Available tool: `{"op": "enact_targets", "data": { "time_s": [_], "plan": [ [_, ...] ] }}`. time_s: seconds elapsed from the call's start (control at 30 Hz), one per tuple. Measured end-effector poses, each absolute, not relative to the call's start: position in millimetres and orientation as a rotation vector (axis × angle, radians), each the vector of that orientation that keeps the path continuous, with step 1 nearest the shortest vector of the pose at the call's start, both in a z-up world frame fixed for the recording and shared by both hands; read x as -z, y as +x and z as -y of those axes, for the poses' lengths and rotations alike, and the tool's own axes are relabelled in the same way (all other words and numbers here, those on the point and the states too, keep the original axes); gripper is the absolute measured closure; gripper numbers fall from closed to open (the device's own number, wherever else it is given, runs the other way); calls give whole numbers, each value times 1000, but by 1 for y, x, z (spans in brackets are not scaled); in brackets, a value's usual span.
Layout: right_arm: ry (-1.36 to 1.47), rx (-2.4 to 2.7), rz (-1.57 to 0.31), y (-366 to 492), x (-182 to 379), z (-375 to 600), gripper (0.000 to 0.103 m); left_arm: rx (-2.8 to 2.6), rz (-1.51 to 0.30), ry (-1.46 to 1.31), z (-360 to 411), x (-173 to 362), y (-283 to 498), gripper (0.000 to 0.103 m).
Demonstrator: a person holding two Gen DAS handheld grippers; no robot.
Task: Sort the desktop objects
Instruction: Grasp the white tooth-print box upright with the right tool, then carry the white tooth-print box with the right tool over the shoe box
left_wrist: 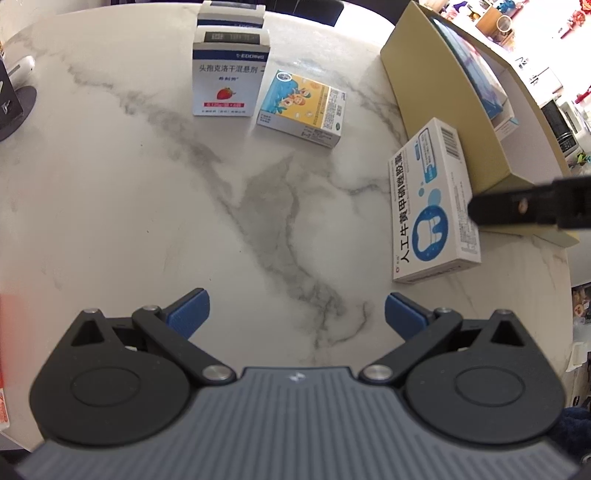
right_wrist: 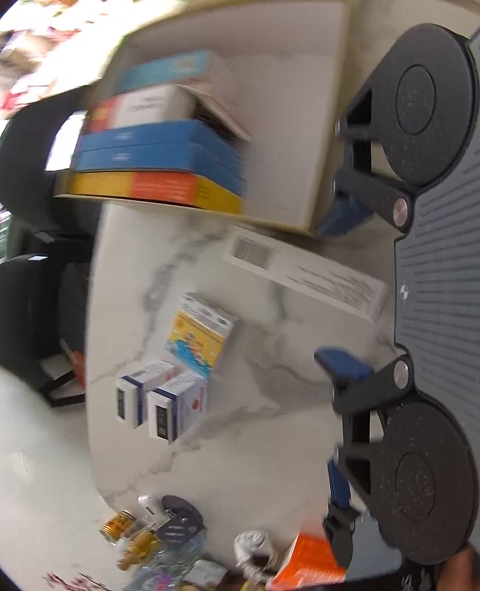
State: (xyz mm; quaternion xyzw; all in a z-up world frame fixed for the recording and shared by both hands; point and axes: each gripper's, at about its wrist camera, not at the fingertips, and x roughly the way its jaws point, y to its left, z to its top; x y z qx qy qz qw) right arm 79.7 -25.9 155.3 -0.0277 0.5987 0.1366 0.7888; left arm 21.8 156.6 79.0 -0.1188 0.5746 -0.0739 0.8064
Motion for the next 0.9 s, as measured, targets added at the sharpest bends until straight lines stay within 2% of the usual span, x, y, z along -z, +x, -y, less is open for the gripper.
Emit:
{"op": "enact_targets", "data": {
  "time_s": [0.23, 0.3, 0.33, 0.37, 0.9],
  "plan": [
    [19, -177, -1345, 85, -122, 35, 45, 155, -1240, -259, -160, -75, 20, 0],
    [-1, -176, -1343, 86, -114, 31, 50, 158, -1237, -256, -160, -76, 20, 0],
    [-17, -181, -1337, 87, -112, 30, 56, 159, -1236, -256, -160, -76, 20, 0],
    [-26, -189, -1338, 87, -109, 29, 67, 159, -1235, -257, -160, -77, 20, 0],
    [18, -246, -1404, 82, -108, 24, 71, 163, -1235, -256, -161, -74, 23, 0]
  ]
}}
